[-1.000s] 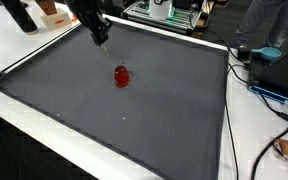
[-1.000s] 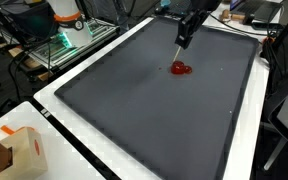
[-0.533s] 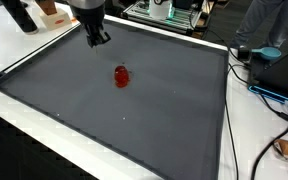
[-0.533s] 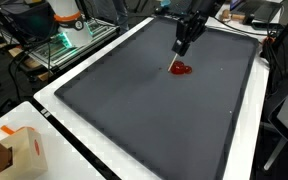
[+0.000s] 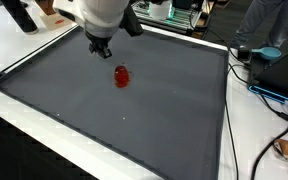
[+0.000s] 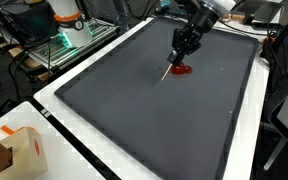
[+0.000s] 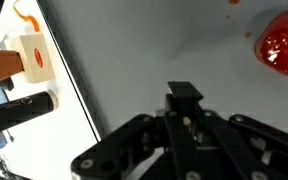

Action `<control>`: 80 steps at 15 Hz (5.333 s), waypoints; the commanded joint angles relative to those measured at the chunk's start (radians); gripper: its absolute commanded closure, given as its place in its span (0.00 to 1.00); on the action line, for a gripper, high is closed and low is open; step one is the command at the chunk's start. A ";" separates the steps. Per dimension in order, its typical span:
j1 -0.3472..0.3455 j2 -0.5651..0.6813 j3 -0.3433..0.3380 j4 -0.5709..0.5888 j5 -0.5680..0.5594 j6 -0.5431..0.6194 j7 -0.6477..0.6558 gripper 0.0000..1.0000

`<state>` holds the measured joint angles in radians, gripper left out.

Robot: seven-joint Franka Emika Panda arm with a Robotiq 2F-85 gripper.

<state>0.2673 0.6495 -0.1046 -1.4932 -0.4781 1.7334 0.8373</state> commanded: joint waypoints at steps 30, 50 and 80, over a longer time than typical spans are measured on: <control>0.053 0.149 -0.009 0.080 -0.072 -0.057 0.125 0.97; -0.051 0.016 0.039 0.058 0.079 0.014 -0.246 0.97; -0.200 -0.200 0.134 -0.049 0.484 0.102 -0.778 0.97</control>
<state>0.0859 0.4836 0.0137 -1.4954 -0.0244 1.8294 0.0880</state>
